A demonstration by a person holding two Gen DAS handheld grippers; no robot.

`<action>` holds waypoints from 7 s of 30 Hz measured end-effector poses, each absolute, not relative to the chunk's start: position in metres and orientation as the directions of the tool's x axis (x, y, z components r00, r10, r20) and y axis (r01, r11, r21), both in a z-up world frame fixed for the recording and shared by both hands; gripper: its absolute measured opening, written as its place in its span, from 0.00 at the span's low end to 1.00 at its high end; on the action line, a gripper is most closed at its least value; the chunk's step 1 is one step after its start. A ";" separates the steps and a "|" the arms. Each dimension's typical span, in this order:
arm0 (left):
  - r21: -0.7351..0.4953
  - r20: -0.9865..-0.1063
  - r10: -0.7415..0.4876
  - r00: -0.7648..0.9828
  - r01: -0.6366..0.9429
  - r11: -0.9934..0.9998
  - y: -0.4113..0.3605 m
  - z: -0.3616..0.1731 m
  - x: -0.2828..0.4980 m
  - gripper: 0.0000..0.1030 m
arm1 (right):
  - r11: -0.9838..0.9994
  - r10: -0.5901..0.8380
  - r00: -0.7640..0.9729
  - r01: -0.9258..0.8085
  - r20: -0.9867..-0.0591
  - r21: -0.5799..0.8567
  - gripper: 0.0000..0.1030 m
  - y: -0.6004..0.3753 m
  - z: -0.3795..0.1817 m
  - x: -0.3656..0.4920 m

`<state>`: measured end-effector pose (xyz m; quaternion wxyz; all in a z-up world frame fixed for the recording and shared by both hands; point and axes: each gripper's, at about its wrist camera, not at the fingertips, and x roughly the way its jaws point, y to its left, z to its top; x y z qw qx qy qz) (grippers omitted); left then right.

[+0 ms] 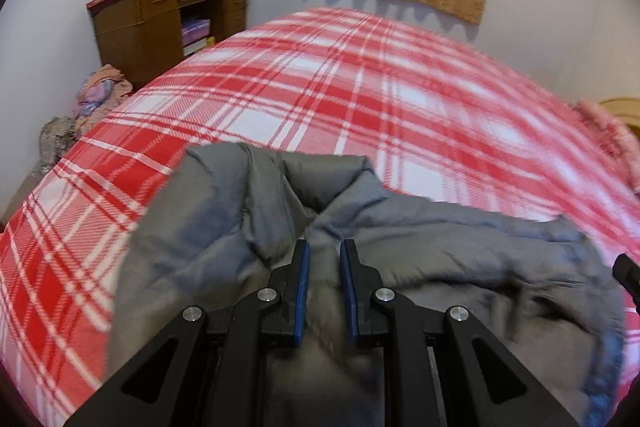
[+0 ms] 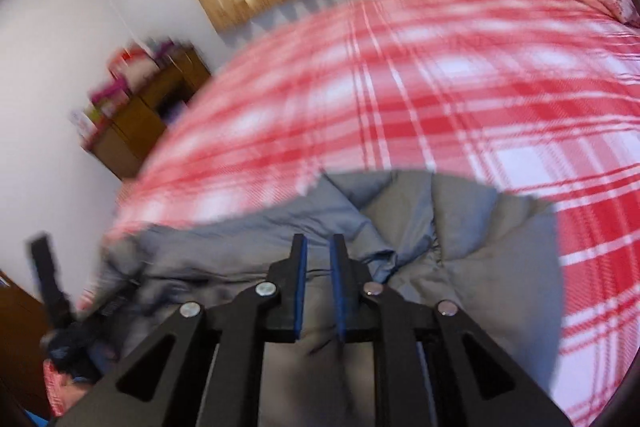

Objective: Fold large clothes

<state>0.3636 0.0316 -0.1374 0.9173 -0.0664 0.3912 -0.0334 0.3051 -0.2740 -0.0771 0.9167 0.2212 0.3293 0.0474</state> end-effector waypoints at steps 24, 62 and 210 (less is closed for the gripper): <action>-0.306 -0.662 -0.233 0.712 0.026 0.952 0.221 -0.087 -0.011 0.72 | 0.962 0.138 0.825 0.020 -0.548 0.273 0.62 -0.314 -0.027 -0.100; -0.166 -0.770 -0.294 0.566 0.268 0.949 0.192 -0.164 -0.076 0.19 | 0.923 0.289 0.551 0.057 -0.783 0.380 0.13 -0.283 -0.174 -0.121; 0.075 -0.728 -0.054 0.683 0.158 0.985 -0.027 -0.170 0.262 0.49 | 0.973 0.211 0.668 -0.072 -0.714 0.221 0.23 -0.177 -0.126 0.267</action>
